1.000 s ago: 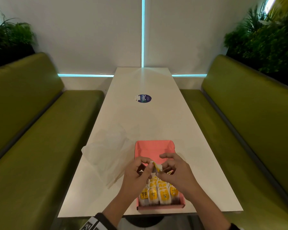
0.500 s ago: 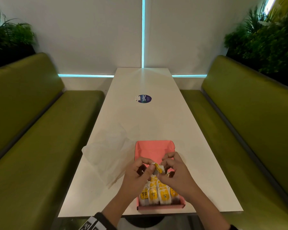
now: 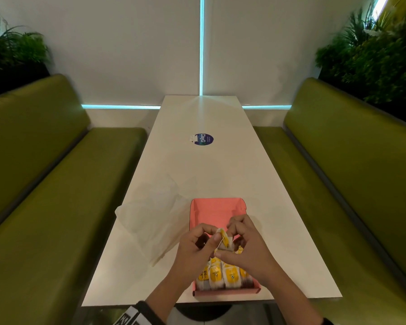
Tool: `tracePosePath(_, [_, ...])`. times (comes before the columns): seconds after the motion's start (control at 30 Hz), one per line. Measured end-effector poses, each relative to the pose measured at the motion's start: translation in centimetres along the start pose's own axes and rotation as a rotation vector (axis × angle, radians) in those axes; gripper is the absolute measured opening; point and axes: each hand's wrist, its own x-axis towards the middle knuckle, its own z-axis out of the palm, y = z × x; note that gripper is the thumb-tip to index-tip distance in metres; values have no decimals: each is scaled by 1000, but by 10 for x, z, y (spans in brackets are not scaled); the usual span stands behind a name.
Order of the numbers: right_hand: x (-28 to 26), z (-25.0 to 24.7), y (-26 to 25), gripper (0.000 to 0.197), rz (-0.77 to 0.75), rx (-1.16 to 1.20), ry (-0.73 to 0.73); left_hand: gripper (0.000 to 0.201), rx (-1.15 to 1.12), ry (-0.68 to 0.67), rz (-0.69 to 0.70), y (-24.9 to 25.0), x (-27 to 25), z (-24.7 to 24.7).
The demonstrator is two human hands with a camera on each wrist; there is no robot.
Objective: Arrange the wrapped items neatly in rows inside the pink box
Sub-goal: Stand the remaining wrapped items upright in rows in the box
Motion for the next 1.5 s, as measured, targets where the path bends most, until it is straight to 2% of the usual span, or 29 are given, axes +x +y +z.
tracePosePath(0.13, [-1,-3,0,43,37,26,-15,12,-48,27,-32,3,0,-1])
tracePosePath(0.3, [-1,-12,-9,30,156,124,-50,13,-81,13,-42,4,1,-3])
tracePosePath(0.43, [2,-15,-12,7,92,39,-4,16,-81,-31,-65,5,-1,-3])
tracePosePath(0.53, [4,-16,-12,14,77,-16,29,22,-76,-88,-104,8,-2,-1])
tracePosePath(0.7, [7,-24,-14,9,129,-31,58,20,79,-143,-46,-1,-3,-2])
tracePosePath(0.8, [8,-30,-17,19,199,-126,-116,18,172,-185,-19,-6,-5,-3])
tracePosePath(0.87, [10,-30,-18,13,181,-247,-205,12,236,-192,-43,-6,-6,-1])
tracePosePath(0.9, [13,-31,-18,11,159,-278,-167,14,260,-180,-68,-6,-6,-1])
tracePosePath(1.0, [21,-40,-13,30,101,-311,236,30,328,-148,-127,-13,-5,-6])
tracePosePath(1.03, [22,-44,-13,32,96,-320,275,29,373,-156,-137,-16,-5,-8])
tracePosePath(1.07, [22,-47,-14,31,108,-331,200,26,426,-175,-143,-20,-4,-9])
tracePosePath(1.13, [17,-48,-15,28,158,-334,-48,15,533,-242,-142,-27,-3,-9])
tracePosePath(1.17, [15,-49,-13,28,173,-340,-58,12,591,-281,-131,-30,-3,-7])
tracePosePath(1.27, [12,-54,-5,28,205,-328,162,12,755,-374,-93,-37,-3,3])
tracePosePath(1.37, [2,-52,4,21,280,-289,123,15,823,-447,-88,-40,-1,19])
tracePosePath(1.5, [-16,-47,24,17,303,-357,65,23,1093,-544,-23,-38,0,40])
